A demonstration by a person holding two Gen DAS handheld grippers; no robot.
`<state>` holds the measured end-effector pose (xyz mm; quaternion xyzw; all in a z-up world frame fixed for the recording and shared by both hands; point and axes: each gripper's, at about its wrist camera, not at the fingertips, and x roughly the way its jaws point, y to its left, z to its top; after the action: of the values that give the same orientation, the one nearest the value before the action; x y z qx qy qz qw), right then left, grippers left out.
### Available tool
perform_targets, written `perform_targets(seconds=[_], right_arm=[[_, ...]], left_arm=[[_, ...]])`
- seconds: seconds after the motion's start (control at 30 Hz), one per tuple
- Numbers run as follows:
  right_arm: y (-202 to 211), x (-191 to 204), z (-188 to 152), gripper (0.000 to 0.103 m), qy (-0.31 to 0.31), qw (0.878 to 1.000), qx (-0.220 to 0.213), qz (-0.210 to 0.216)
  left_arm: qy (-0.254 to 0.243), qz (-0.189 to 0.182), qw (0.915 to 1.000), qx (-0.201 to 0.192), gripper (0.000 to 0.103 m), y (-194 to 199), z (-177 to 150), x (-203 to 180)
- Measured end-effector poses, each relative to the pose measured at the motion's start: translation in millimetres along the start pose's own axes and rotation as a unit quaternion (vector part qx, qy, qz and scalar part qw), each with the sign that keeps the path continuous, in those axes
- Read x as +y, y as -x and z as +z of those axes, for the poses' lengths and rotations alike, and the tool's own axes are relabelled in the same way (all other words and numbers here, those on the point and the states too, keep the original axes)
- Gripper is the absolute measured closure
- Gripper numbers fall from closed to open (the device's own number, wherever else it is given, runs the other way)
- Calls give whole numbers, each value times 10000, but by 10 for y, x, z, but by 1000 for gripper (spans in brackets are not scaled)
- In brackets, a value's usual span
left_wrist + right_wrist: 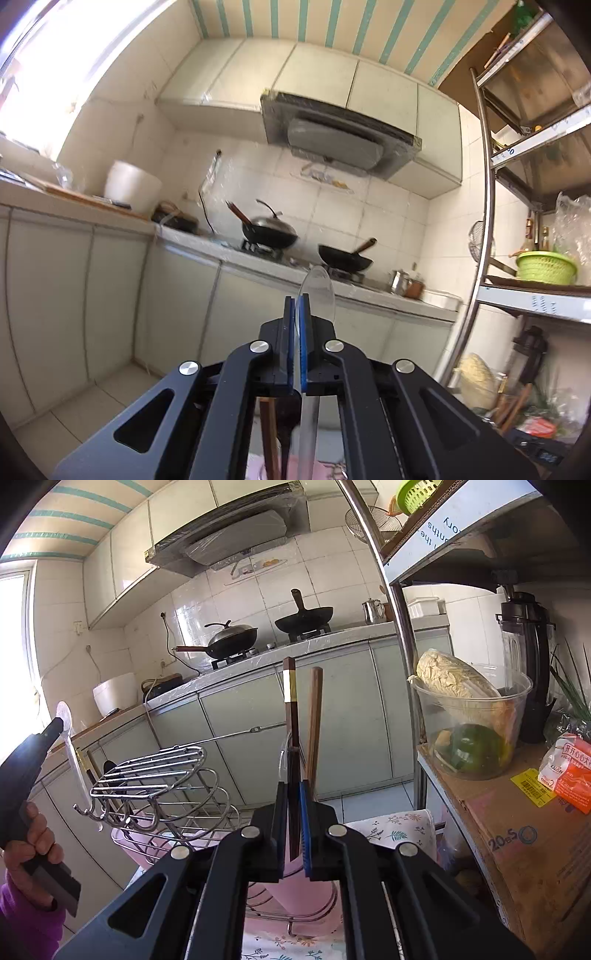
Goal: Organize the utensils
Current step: 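Lift both knives up over the pink cup with both tools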
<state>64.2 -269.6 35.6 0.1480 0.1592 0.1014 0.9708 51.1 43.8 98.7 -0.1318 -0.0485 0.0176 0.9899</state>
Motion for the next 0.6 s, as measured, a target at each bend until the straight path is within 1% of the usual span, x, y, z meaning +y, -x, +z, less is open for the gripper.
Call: perform_targets(seconds=[0.13, 0.2, 0.27, 0.4, 0.53, 0.6], right_arm=[[-10, 10, -34, 97, 23, 10000, -23, -8], [-28, 20, -58, 97, 36, 10000, 2, -7], [-38, 33, -82, 97, 60, 10000, 24, -11], [-50, 47, -112, 97, 84, 9999, 72, -13], [-56, 23, -133, 97, 0, 9999, 119, 2], [-54, 1, -141, 97, -59, 9999, 112, -6]], left_arm=[[-278, 168, 9983, -493, 102, 34, -146, -87], [-411, 198, 9969, -644, 102, 37, -234, -137], [-477, 206, 9963, -681, 102, 26, -309, -157], [-393, 231, 9981, -423, 102, 21, -445, -93], [-301, 233, 9991, -180, 102, 138, -518, 3], [-214, 217, 9995, 13, 102, 166, -554, 56]])
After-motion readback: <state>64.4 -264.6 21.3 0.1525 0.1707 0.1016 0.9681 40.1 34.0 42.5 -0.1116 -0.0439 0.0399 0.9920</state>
